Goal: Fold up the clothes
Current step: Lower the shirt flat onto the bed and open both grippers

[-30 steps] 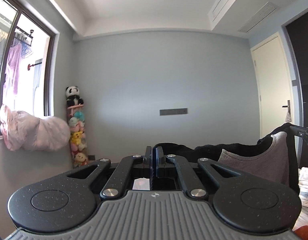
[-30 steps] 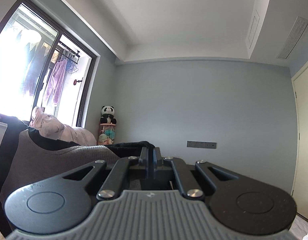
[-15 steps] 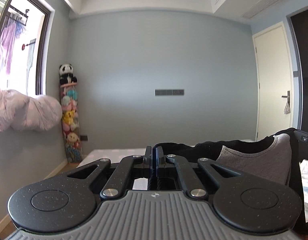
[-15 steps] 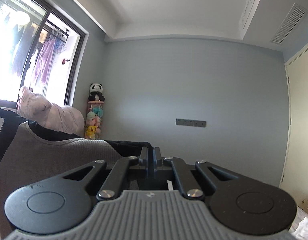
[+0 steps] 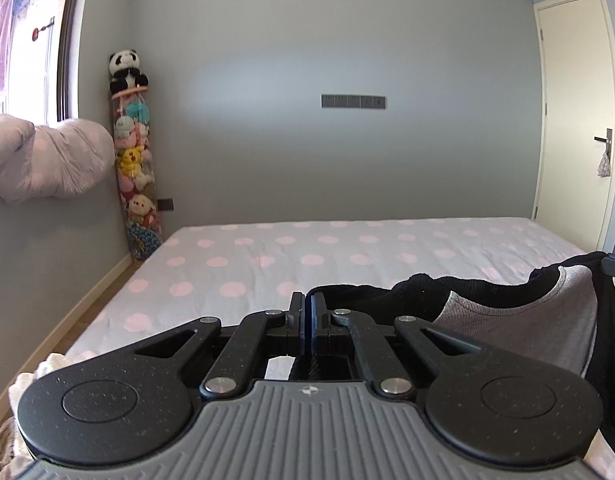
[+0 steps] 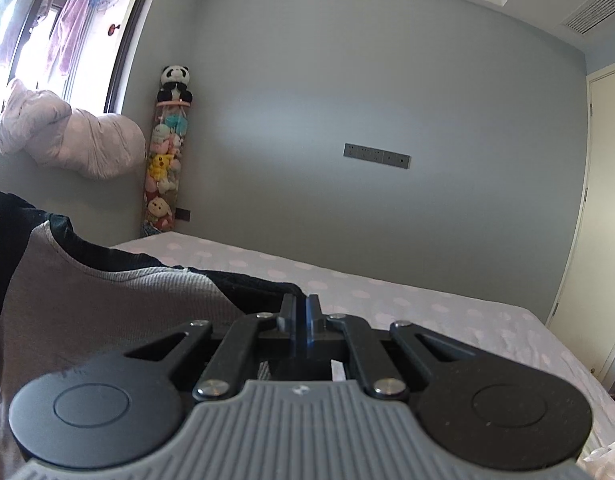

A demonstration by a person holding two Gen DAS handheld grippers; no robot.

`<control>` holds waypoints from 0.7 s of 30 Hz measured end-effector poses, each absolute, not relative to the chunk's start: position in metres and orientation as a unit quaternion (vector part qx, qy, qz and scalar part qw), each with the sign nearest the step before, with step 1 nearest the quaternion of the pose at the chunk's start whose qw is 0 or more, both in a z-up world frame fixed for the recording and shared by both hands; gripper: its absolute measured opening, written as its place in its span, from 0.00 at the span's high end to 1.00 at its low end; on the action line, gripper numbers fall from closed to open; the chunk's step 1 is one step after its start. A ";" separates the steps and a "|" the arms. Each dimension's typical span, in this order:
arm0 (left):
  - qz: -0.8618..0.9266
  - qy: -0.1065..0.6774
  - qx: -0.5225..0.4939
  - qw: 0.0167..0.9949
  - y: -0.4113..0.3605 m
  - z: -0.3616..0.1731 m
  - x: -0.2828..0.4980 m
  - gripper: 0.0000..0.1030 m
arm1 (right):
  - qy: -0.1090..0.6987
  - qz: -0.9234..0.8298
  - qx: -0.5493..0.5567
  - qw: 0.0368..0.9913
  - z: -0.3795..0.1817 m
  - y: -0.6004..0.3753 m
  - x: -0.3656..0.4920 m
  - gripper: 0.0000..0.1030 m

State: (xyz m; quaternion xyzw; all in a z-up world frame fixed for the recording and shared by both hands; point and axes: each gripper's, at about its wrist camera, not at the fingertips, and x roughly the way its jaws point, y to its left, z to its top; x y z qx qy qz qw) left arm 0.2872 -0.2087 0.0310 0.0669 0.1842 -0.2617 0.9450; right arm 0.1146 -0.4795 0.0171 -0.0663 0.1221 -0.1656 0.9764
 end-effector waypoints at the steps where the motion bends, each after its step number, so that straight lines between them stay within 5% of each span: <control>1: -0.261 0.189 0.070 0.944 -0.217 0.026 0.296 0.99 | 0.130 -0.168 -0.068 0.975 0.013 -0.486 0.127 0.95; 21: -0.238 0.367 0.130 0.890 -0.319 -0.163 0.434 0.99 | 0.320 -0.157 -0.059 0.932 -0.173 -0.567 0.295 0.95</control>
